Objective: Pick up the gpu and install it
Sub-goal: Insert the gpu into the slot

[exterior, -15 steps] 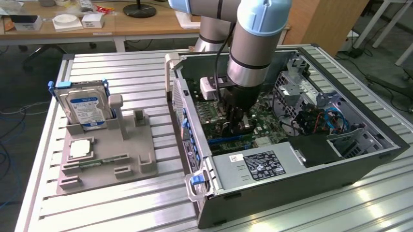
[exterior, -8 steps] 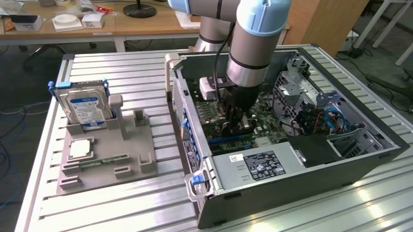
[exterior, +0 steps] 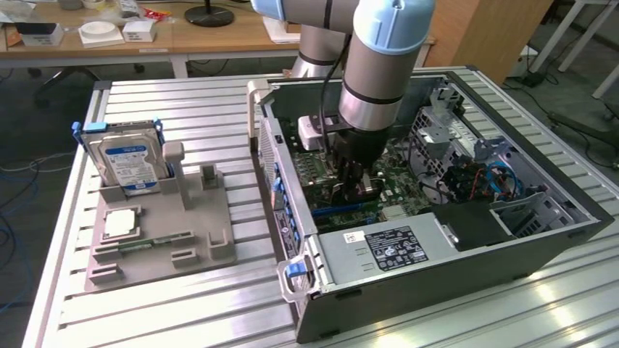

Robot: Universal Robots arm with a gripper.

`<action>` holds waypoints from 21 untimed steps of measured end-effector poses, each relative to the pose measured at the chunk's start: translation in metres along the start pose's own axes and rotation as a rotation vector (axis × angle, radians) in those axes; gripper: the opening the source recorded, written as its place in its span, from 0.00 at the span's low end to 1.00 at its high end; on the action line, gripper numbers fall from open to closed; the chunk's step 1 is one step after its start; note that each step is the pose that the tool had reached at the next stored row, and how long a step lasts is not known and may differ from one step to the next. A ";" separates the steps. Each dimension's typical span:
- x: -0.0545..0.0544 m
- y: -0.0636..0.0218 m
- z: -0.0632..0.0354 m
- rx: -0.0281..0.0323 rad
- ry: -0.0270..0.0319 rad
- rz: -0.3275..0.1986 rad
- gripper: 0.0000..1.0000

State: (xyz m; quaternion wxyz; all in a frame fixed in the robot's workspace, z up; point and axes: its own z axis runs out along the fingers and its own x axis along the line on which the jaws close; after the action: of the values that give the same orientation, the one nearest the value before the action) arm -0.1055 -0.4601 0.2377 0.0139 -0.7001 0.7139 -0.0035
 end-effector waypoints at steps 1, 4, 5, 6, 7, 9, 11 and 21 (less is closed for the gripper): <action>0.000 0.0001 0.0001 0.0000 0.0000 0.000 0.27; 0.000 0.0001 0.0001 0.0000 0.0001 0.000 0.27; 0.000 0.0000 0.0001 0.0000 0.0000 0.000 0.27; -0.001 0.0000 0.0001 0.0000 0.0000 0.000 0.27; -0.001 0.0000 0.0001 0.0000 0.0000 0.000 0.27; -0.001 0.0000 0.0003 0.0001 -0.0001 0.000 0.27; -0.001 0.0000 0.0003 0.0001 -0.0001 0.000 0.27; -0.001 0.0011 0.0004 0.0000 -0.0001 0.000 0.27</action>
State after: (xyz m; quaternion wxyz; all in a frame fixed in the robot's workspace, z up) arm -0.1066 -0.4592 0.2374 0.0139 -0.7001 0.7139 -0.0035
